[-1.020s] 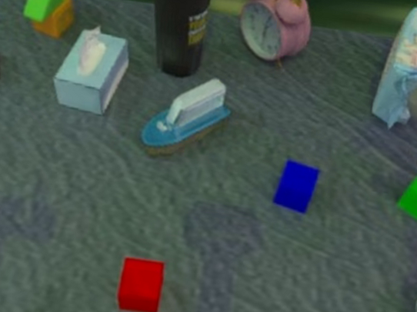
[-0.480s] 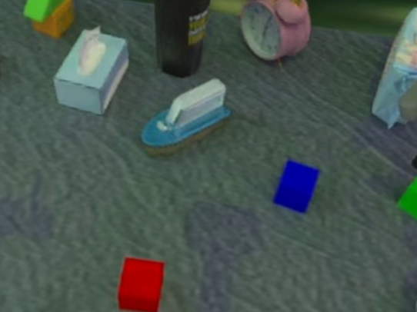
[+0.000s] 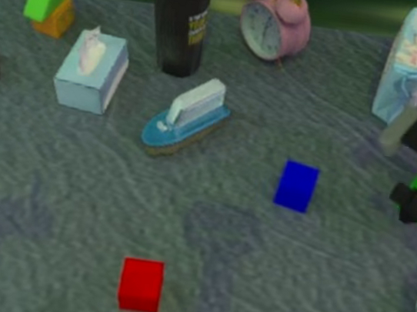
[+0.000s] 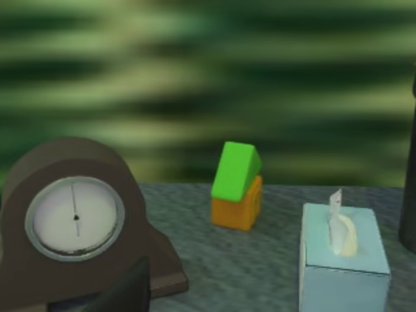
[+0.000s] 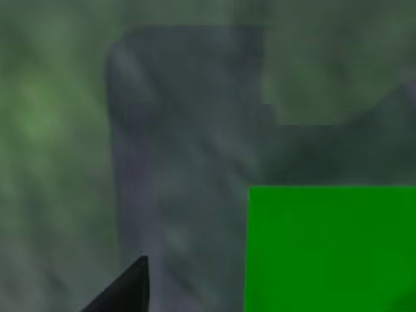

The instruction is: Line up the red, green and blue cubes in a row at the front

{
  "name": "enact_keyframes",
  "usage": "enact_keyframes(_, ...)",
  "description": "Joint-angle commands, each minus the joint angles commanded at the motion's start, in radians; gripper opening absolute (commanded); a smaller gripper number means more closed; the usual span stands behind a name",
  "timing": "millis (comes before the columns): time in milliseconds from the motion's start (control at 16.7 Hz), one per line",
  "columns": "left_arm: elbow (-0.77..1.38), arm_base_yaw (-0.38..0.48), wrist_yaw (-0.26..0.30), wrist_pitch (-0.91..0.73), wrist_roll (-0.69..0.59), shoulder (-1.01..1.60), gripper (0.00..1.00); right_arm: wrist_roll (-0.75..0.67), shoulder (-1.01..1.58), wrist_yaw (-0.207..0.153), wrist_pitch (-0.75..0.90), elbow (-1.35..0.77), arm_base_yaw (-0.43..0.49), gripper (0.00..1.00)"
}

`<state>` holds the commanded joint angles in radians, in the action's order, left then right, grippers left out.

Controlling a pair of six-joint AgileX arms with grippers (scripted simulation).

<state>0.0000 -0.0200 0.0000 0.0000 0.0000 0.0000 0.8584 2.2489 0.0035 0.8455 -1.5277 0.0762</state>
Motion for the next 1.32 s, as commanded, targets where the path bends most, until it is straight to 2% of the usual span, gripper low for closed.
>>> enact_keyframes(300,0.0,0.0,0.0,0.0,0.0,0.0,1.0,0.0,0.009,0.0,-0.013,0.008,0.0,1.0)
enact_keyframes(1080,0.0,0.0,0.0,0.0,0.0,0.0,1.0,0.0,0.009,0.0,-0.013,0.008,0.0,0.02)
enact_keyframes(1320,0.0,0.0,0.0,0.0,0.0,0.0,1.0,0.0,0.009,0.0,-0.013,0.008,0.0,0.0)
